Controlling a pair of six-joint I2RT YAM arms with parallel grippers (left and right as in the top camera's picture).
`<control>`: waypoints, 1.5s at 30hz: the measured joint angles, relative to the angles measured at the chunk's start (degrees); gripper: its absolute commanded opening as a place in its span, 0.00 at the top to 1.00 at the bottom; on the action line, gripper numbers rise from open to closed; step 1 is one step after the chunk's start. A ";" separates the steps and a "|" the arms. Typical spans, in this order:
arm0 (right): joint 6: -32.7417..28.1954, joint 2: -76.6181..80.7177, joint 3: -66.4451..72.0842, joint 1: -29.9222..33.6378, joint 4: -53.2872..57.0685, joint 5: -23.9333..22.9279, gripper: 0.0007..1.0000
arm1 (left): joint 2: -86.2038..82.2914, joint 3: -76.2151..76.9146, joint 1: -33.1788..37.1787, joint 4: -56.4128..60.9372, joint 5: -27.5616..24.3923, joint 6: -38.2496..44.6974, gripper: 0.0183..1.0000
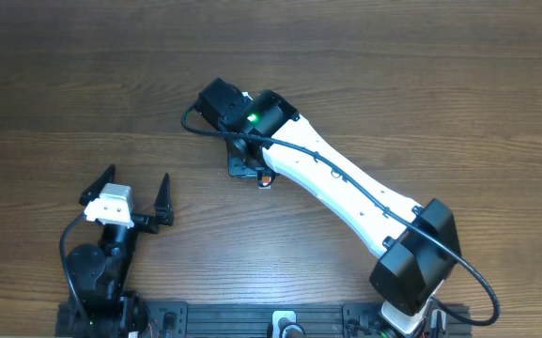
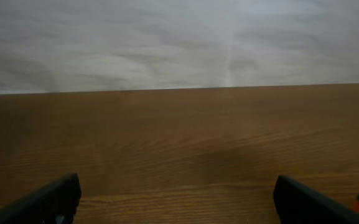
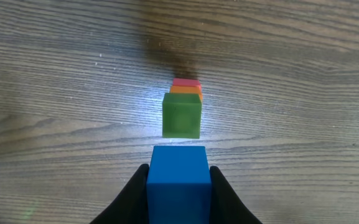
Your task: Stack Cubes
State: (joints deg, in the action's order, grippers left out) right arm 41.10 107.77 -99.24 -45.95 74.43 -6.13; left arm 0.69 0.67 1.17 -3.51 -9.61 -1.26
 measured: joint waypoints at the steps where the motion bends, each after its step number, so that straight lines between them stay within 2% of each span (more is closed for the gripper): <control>1: 0.33 0.17 0.00 0.00 0.07 0.00 0.91 | -0.02 0.00 0.00 0.00 0.00 0.00 0.00; 45: 2.23 4.72 -0.02 1.68 -2.49 0.00 0.92 | 0.00 0.00 0.00 0.00 0.00 0.00 0.00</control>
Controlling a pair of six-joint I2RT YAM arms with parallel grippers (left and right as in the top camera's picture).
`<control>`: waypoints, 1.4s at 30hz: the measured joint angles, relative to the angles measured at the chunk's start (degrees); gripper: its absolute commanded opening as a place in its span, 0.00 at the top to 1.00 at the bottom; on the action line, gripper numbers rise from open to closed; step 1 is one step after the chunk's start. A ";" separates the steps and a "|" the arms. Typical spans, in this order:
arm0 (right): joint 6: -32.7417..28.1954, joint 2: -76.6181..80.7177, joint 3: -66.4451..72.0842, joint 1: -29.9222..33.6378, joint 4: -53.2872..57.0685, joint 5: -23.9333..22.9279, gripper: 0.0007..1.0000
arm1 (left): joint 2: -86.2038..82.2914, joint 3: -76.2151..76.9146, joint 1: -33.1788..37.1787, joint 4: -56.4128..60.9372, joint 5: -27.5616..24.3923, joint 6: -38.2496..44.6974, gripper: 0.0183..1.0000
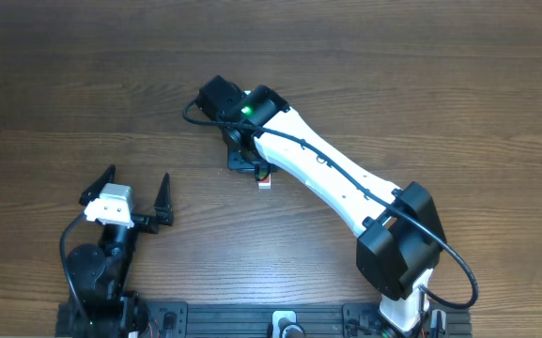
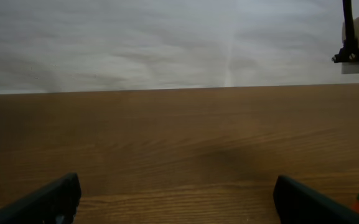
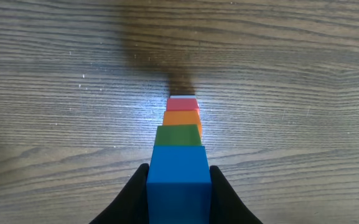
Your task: Stack Cubes
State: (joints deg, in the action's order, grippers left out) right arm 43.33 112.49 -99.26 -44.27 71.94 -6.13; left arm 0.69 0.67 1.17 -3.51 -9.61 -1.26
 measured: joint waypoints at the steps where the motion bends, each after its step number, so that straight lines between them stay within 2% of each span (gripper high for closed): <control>1: 0.02 0.00 0.00 0.04 0.02 -0.02 0.92 | 0.00 0.00 0.00 0.00 0.00 0.00 0.00; 42: 0.68 0.04 0.94 0.37 -1.73 0.04 0.90 | -0.02 0.00 0.00 0.00 0.00 0.00 0.00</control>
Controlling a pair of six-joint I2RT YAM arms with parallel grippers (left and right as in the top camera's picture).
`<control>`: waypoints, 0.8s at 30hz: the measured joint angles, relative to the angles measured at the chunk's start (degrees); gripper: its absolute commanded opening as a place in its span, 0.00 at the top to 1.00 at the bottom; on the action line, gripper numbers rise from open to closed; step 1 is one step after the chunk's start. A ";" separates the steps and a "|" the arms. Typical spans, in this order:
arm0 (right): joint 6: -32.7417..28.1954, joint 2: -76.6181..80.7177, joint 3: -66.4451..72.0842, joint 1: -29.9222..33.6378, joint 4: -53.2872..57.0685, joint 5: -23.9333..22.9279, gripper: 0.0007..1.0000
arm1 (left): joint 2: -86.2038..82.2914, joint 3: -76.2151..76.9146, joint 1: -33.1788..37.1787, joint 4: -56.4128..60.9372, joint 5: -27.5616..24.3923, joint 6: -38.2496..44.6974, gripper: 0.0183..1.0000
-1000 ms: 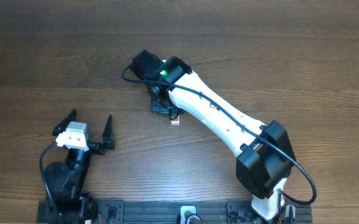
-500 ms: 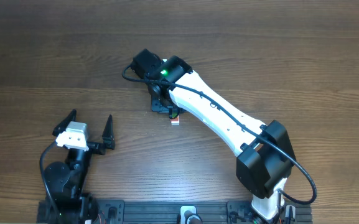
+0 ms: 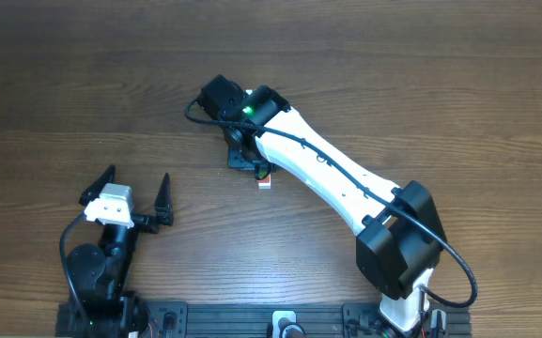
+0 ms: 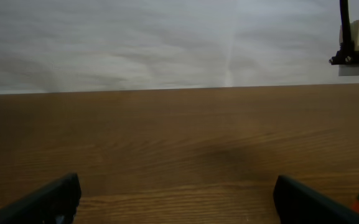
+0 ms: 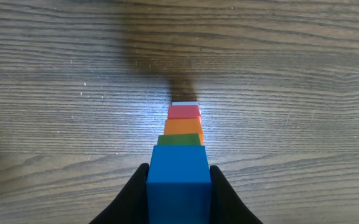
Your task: Stack Cubes
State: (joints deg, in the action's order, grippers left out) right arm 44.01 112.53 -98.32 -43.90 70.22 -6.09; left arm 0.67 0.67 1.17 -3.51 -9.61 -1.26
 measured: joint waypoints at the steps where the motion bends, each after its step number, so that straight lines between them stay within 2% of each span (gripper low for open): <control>1: 0.00 0.00 0.02 0.00 -0.02 0.00 0.90 | 0.00 0.00 0.00 0.00 0.00 0.00 0.00; 24: 0.37 0.04 0.09 0.00 0.00 0.20 0.84 | 0.00 0.00 0.00 0.00 0.00 0.00 0.00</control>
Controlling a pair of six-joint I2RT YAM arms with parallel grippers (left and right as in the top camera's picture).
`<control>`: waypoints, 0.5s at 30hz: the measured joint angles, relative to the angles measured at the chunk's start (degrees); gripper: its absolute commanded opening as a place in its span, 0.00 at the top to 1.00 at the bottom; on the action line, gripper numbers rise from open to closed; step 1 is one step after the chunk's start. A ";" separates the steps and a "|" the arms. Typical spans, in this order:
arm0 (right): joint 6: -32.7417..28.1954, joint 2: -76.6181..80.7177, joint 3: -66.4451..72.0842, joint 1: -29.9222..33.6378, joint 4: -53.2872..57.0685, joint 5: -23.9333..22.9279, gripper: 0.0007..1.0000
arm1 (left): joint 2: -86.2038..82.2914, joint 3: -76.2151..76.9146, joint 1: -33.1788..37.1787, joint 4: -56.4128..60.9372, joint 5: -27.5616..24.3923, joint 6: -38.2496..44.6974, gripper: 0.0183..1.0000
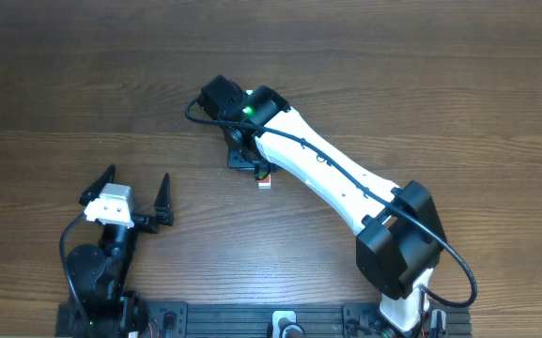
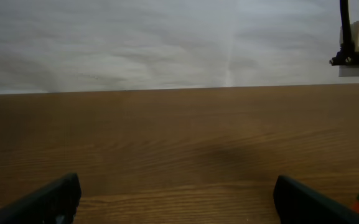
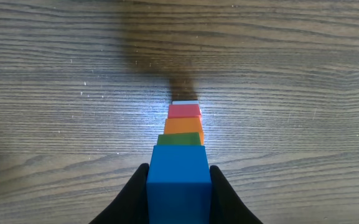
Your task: Stack Cubes
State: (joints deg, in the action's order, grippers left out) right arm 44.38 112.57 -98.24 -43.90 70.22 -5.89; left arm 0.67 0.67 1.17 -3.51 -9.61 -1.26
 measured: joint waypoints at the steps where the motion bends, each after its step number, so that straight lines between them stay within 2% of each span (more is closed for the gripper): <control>1: 0.02 0.00 0.00 0.00 -0.02 0.00 0.84 | 0.00 0.00 0.00 0.00 0.00 0.00 0.00; 4: 0.02 0.00 0.02 0.00 -0.02 0.00 0.79 | 0.00 0.00 0.00 0.00 0.00 0.00 0.00; 9: 0.07 0.00 0.31 0.00 -0.02 0.15 0.59 | 0.02 0.00 0.00 0.00 0.00 0.00 0.00; 13: 0.15 0.00 0.46 0.00 -0.02 0.39 0.51 | 0.00 0.00 0.00 0.00 0.00 0.00 0.00; 15: 0.24 0.00 0.57 0.00 -0.02 0.42 0.43 | 0.00 0.00 0.00 0.00 0.00 0.00 0.00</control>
State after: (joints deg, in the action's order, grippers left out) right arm 44.62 112.57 -97.67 -43.90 70.19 -5.48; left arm 0.67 0.67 1.17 -3.51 -9.61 -1.26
